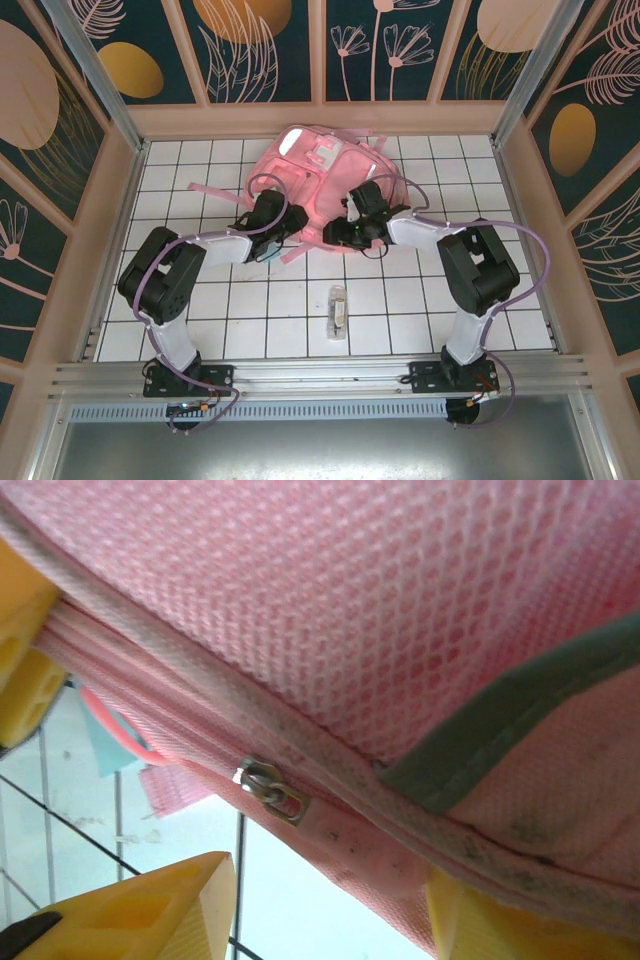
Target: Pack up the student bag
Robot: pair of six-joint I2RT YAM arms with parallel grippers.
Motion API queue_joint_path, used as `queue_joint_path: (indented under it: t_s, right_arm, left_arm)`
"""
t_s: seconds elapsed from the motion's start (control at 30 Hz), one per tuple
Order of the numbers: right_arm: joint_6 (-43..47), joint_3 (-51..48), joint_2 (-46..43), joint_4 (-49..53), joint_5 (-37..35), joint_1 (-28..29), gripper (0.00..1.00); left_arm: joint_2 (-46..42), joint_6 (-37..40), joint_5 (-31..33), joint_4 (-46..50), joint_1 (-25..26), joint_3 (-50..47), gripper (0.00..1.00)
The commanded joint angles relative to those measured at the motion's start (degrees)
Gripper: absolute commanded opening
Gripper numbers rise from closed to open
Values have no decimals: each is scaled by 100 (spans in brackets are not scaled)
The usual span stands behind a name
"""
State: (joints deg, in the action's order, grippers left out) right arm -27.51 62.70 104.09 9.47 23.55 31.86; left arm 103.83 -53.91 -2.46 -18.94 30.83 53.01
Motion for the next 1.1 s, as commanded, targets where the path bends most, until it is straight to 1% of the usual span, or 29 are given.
queue_joint_path:
  t_s: [0.0,0.07,0.1,0.2,0.43,0.7,0.77,0.97,1.07]
  right_arm:
    - [-174,-303,-166,-838,531,-21,53]
    - [-312,-640,-371,-1201,764,-21,52]
    - [-411,-834,-480,-1457,919,-217,52]
    - [-703,-1247,-631,-2049,1195,-358,52]
    - [-790,-1372,-682,-2219,1161,-399,50]
    - [-1074,-1557,-636,-2808,1275,-451,46]
    - [-1098,-1561,-583,-2856,1239,-451,45]
    - [-1094,-1261,-174,-2685,778,-362,42]
    - [-976,-973,50,-2341,421,-228,42]
  left_arm:
    - [120,-63,-95,-130,41,-71,34]
    - [130,-21,-49,-84,45,-45,34]
    - [146,0,-33,-62,42,-29,33]
    - [148,30,-15,-8,39,9,33]
    - [139,47,33,40,39,43,33]
    - [158,50,17,57,41,39,32]
    - [172,34,13,48,45,34,32]
    - [133,-6,-18,2,45,12,32]
    - [91,3,16,7,42,17,32]
